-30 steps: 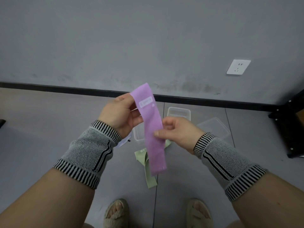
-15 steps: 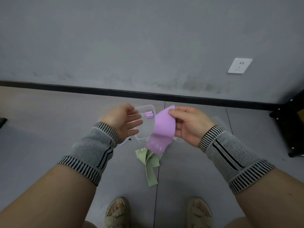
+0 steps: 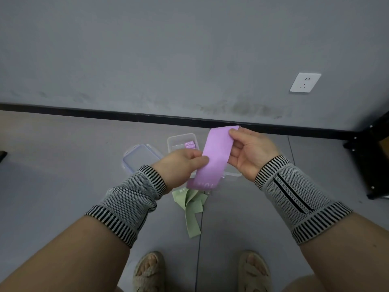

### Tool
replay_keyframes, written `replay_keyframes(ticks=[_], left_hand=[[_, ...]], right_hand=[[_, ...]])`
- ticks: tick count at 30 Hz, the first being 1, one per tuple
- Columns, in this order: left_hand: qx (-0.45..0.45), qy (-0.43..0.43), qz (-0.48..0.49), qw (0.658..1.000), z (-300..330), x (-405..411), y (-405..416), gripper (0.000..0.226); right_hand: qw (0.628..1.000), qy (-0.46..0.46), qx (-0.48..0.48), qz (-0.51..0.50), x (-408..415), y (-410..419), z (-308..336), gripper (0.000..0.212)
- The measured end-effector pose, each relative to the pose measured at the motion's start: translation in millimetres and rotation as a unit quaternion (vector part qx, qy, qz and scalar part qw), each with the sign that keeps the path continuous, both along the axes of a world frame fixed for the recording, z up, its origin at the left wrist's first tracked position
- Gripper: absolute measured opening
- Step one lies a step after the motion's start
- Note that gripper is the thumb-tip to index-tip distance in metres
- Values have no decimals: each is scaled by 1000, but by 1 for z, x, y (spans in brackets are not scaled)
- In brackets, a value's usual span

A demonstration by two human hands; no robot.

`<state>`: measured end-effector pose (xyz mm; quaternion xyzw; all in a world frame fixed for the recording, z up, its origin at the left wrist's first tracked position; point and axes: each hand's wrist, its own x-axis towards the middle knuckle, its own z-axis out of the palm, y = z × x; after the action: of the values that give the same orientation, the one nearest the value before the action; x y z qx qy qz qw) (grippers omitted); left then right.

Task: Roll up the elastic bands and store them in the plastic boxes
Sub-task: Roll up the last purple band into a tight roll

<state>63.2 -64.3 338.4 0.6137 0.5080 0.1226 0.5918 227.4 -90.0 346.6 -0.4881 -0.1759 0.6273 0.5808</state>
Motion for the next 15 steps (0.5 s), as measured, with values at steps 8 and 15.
replay_keyframes(ticks=[8,15], left_hand=[[-174,-207,145,952,11,-3,14,37],[-106,-248,231,935,13,-14,23,25]], right_hand=[[949,-219,20,227,-16,-16,-5,15],[902,-302,13,308,-20,-20,-10,17]])
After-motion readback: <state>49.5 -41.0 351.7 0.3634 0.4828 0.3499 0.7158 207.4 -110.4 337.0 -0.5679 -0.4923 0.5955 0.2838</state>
